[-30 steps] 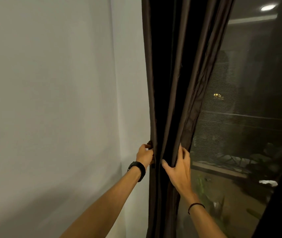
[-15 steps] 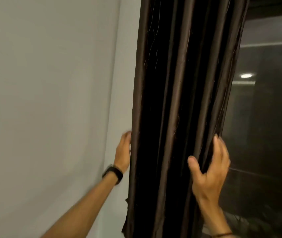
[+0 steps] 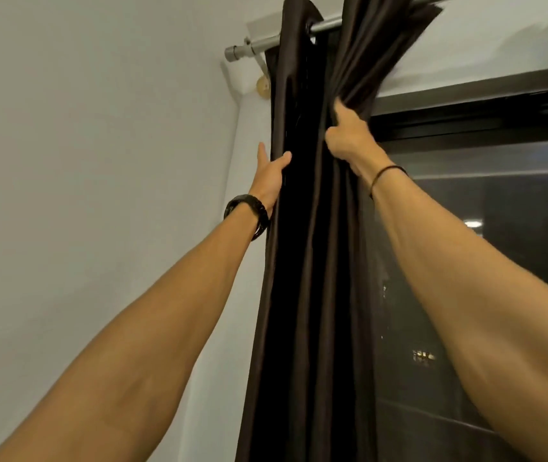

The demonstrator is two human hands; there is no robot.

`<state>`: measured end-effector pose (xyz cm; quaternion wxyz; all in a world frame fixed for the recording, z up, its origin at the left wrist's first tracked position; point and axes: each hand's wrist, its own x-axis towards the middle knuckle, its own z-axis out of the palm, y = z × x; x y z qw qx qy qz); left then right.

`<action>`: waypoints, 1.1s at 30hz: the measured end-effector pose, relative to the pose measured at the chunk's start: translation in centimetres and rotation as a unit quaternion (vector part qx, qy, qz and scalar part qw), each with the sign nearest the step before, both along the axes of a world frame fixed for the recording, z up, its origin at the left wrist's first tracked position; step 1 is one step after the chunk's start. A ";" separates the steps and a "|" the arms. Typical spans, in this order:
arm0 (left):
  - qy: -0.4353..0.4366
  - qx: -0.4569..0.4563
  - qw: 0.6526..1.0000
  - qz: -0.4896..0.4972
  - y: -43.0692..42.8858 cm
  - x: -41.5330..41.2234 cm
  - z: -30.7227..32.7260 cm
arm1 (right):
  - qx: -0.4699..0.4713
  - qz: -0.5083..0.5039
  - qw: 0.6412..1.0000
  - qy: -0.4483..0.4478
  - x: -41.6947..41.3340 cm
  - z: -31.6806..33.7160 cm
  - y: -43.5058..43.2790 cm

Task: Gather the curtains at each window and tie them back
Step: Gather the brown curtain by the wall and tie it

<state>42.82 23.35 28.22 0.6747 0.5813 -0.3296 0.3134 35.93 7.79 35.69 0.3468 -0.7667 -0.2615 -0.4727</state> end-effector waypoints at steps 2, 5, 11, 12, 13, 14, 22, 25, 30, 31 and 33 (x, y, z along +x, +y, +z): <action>0.014 -0.017 1.000 0.002 1.4 0.5 -1.3 | -0.106 -0.014 0.994 0.032 -0.1 1.0 2.4; 0.026 -0.019 0.999 0.002 2.4 0.1 -4.5 | -0.150 -0.052 0.987 0.042 -0.1 -1.2 2.1; 0.036 0.061 0.997 -0.005 0.1 -2.8 -13.9 | -0.042 0.057 0.997 0.007 0.9 -18.0 -1.7; 0.036 0.075 0.997 -0.003 -0.5 -3.1 -15.4 | -0.029 0.078 0.996 0.016 1.0 -21.6 -1.6; 0.037 0.089 0.995 0.001 -1.0 -3.2 -17.0 | -0.019 0.096 0.995 0.026 1.0 -24.9 -1.3; 0.043 0.101 0.994 0.008 -1.5 -3.1 -18.8 | -0.015 0.112 0.993 0.035 0.9 -28.2 -1.0; 0.139 0.174 0.975 -0.012 -2.6 -4.2 -33.1 | 0.019 0.078 0.988 0.135 0.7 -47.0 1.6; 0.227 0.178 0.956 -0.057 -1.5 -3.5 -37.7 | 0.020 0.035 0.985 0.171 0.6 -51.6 2.2; 0.347 0.109 0.911 -0.195 0.0 -4.3 -43.3 | 0.042 -0.002 0.974 0.224 0.9 -56.8 2.9; 0.356 0.082 0.908 -0.206 0.3 -4.5 -44.2 | 0.046 0.001 0.971 0.236 0.8 -57.6 2.9; 0.376 0.005 0.905 -0.198 0.9 -4.8 -46.0 | 0.046 0.016 0.965 0.258 0.9 -58.9 2.6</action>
